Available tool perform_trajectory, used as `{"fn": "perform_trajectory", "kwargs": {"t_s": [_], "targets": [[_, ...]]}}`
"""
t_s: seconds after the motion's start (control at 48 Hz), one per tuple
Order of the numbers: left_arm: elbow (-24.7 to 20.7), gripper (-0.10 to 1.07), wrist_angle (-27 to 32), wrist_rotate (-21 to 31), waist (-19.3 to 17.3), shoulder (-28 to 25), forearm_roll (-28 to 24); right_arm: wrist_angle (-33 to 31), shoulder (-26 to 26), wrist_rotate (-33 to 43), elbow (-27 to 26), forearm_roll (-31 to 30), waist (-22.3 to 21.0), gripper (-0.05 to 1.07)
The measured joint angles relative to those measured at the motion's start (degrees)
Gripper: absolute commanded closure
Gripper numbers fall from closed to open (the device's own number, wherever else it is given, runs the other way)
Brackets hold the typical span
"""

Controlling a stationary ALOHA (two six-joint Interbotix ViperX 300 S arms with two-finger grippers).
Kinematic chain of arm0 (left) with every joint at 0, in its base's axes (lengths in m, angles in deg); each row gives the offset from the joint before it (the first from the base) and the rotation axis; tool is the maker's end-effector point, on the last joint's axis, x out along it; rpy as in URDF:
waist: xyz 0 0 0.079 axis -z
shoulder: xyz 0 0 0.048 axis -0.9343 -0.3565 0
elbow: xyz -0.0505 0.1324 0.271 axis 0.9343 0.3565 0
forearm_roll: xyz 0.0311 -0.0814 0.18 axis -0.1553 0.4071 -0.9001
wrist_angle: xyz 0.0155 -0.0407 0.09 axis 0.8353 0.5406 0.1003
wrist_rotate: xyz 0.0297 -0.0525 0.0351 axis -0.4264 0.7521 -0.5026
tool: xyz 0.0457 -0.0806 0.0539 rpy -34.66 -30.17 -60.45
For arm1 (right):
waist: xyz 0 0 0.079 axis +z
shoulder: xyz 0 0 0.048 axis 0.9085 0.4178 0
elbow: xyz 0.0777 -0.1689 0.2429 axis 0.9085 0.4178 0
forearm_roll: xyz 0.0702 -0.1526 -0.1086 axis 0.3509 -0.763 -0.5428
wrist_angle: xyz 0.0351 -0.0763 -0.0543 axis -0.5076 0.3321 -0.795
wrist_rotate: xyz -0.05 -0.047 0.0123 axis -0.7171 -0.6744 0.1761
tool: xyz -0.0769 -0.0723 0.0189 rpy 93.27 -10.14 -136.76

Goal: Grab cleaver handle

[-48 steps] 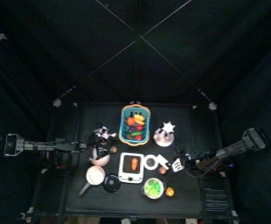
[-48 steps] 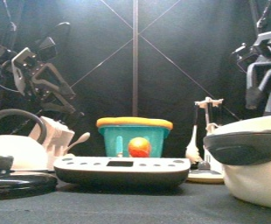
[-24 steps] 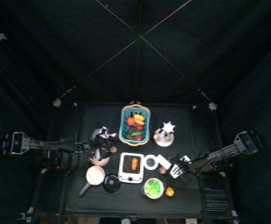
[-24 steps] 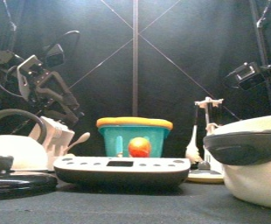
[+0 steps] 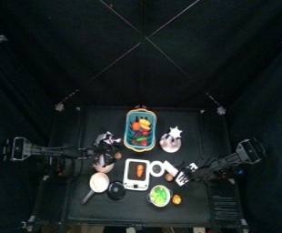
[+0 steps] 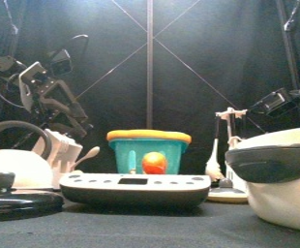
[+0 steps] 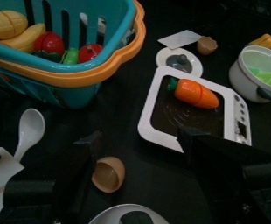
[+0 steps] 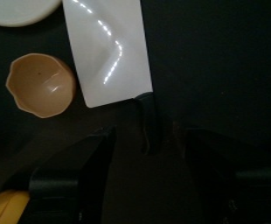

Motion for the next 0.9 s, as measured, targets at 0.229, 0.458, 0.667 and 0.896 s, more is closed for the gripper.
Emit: {"fn": "perform_trajectory", "kwargs": {"t_s": [0.229,0.458,0.667,0.896], "targets": [[0.00,-0.03,0.00,-0.09,0.00,0.00,0.00,0.35,2.02,-0.09,-0.79,0.53,0.18,0.37],[0.00,-0.03,0.00,0.00,0.00,0.00,0.00,-1.32,2.02,-0.44,-1.23,0.35,0.18,0.52],[0.00,-0.03,0.09,0.00,0.00,0.00,0.09,-8.79,-2.72,-0.35,-2.90,-2.64,0.18,0.54],[0.00,-0.03,0.00,0.00,0.00,0.00,0.09,-13.01,-8.61,0.00,-5.89,-8.26,-0.18,0.54]]}}
